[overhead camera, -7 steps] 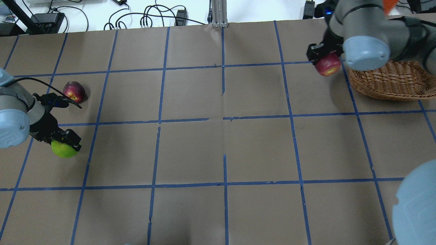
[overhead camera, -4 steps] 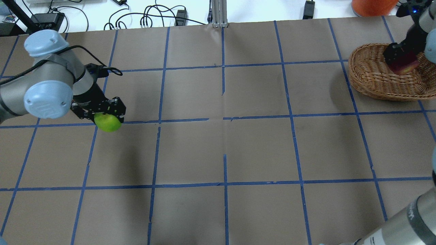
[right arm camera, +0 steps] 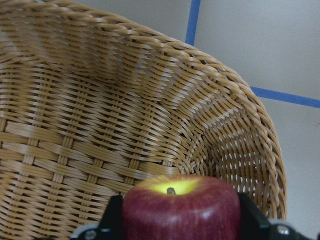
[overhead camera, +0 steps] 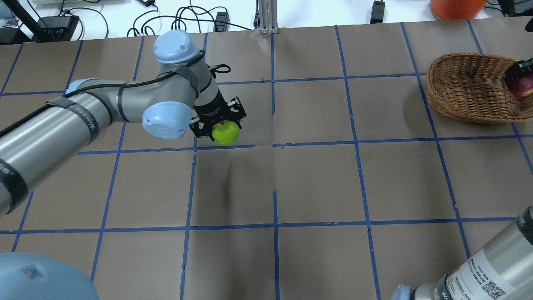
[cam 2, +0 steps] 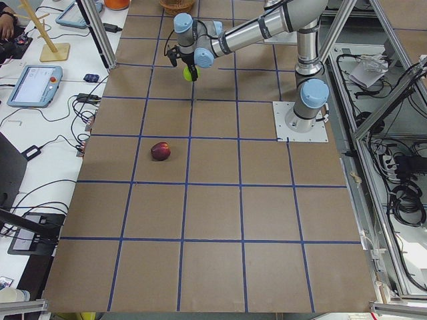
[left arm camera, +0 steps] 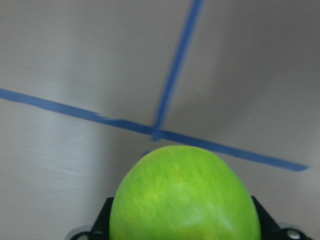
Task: Put all apples into basket
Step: 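Carry the green apple to the table center with the left gripper and release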
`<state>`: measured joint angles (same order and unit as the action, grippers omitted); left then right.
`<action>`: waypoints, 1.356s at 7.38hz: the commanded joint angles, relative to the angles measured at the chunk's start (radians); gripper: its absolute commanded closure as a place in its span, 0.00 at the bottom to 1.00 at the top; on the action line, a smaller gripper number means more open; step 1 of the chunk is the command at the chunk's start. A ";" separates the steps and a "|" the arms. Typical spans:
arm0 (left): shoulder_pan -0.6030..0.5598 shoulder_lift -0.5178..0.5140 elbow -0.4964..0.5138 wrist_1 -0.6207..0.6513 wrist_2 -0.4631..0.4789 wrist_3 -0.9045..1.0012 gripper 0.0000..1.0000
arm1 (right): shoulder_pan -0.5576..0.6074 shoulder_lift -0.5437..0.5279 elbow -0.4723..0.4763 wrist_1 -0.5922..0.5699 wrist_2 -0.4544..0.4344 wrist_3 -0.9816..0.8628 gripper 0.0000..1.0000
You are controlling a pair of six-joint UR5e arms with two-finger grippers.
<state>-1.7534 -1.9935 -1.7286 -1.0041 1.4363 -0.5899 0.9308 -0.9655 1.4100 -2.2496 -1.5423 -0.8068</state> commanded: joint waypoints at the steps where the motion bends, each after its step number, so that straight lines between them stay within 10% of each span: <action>1: -0.113 -0.109 0.062 0.074 -0.026 -0.140 0.47 | -0.007 -0.002 -0.011 0.027 0.007 0.006 0.00; 3: -0.138 -0.113 0.083 0.055 -0.016 -0.146 0.00 | 0.017 -0.050 -0.013 0.061 0.008 0.088 0.00; 8: -0.037 -0.027 0.174 -0.145 -0.017 -0.086 0.00 | 0.248 -0.127 0.006 0.065 0.002 0.250 0.00; 10: 0.094 0.013 0.237 -0.286 0.033 0.271 0.00 | 0.347 -0.140 0.010 0.193 0.046 0.280 0.00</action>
<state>-1.7442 -2.0059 -1.5261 -1.2087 1.4335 -0.5109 1.2088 -1.0961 1.4159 -2.1361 -1.5264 -0.5564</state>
